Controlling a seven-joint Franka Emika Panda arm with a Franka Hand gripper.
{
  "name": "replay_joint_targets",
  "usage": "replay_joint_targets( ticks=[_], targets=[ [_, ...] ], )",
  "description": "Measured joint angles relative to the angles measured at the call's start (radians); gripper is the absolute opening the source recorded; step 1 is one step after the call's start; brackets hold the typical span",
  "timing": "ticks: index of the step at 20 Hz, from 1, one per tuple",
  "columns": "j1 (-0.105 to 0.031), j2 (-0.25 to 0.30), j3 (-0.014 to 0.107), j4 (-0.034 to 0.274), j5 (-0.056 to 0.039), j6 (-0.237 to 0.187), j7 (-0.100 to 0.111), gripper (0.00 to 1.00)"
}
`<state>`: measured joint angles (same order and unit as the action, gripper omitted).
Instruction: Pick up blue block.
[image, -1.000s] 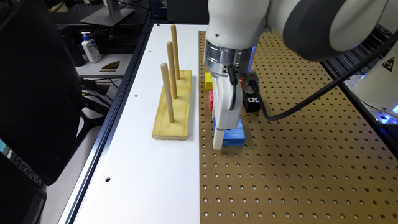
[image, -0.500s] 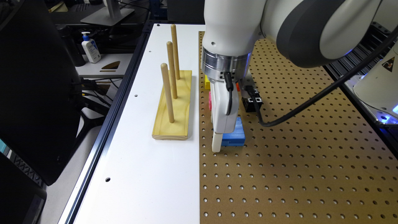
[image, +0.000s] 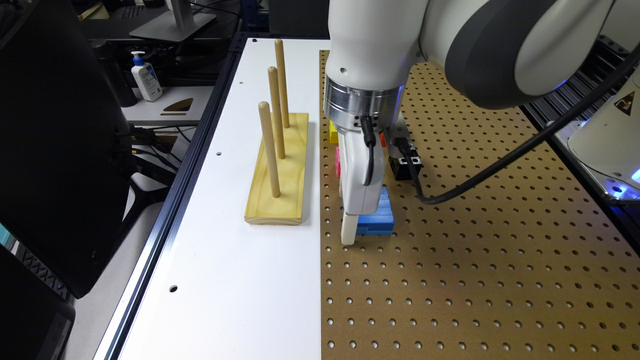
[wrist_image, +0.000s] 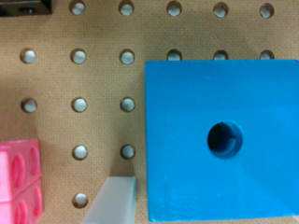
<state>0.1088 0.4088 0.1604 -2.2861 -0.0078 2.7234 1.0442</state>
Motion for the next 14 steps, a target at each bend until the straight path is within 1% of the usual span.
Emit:
replay_joint_targets(
  ticks=[8, 11, 14],
  targets=[
    [0.003, -0.002, 0.0, -0.003, -0.001, -0.001, 0.0, 1.0],
    [0.012, -0.01, 0.001, -0.017, -0.001, -0.002, 0.003, 1.0],
    [0.014, -0.013, 0.002, -0.022, -0.001, -0.002, 0.003, 1.0]
  ],
)
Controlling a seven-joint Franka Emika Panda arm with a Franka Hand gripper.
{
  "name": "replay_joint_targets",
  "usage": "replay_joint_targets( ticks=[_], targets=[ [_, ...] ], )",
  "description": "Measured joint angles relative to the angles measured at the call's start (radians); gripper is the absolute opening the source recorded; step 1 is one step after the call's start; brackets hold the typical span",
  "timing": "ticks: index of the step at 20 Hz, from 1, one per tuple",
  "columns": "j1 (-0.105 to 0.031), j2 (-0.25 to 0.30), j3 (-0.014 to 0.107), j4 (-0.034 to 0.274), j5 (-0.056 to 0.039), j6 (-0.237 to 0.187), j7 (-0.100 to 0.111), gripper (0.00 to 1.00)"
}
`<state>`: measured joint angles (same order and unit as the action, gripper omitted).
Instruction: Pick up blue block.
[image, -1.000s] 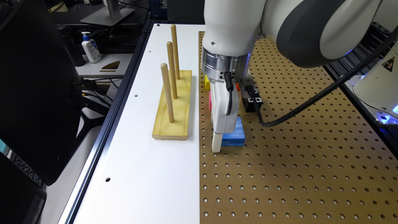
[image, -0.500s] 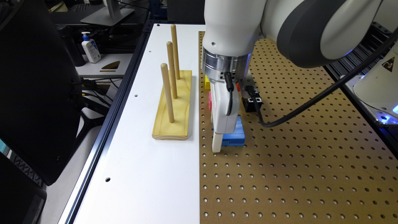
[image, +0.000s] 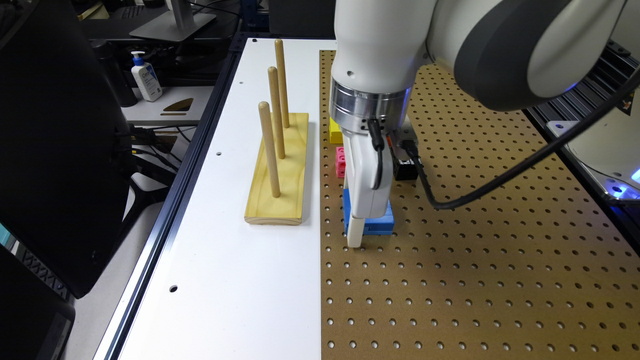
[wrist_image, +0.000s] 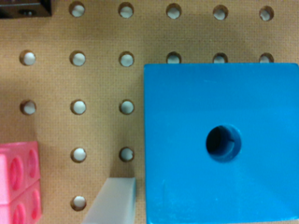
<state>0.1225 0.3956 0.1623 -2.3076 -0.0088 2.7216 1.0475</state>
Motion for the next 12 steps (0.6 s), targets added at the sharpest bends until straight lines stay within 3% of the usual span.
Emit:
replay_joint_targets(
  ticks=[7, 8, 12],
  targets=[
    [0.0, -0.005, 0.003, -0.008, 0.0, 0.0, 0.0, 1.0],
    [-0.001, -0.006, 0.003, -0.008, 0.0001, 0.0, 0.0, 0.0],
    [-0.001, -0.006, 0.003, -0.008, 0.0001, 0.0, 0.0, 0.0]
  ],
)
